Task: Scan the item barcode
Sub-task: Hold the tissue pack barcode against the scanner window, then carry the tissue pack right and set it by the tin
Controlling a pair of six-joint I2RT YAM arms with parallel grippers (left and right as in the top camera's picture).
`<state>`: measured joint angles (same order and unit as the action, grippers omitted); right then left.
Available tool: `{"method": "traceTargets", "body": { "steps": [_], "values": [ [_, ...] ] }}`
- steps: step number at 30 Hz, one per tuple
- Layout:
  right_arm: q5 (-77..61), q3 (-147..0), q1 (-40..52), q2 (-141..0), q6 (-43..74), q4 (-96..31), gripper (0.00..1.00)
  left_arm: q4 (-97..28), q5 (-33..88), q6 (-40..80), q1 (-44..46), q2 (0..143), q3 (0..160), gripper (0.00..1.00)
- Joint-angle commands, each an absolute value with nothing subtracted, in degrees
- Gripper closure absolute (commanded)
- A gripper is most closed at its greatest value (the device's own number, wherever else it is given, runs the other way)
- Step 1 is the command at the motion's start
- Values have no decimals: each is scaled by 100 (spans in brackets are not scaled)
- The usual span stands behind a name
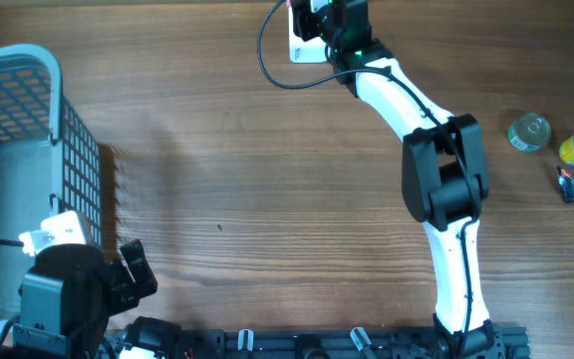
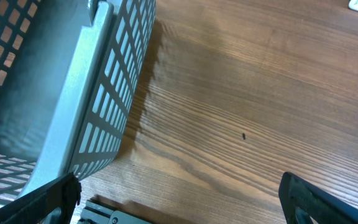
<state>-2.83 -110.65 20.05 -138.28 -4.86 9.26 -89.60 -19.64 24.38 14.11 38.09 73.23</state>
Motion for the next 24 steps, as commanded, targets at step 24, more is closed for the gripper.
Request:
{"method": "traceTargets", "body": {
  "steps": [24],
  "values": [
    [-167,-11034,1997,-14182,-58,1020,37,-8943,-2062,2512,1387,3800,7334,0]
  ]
}}
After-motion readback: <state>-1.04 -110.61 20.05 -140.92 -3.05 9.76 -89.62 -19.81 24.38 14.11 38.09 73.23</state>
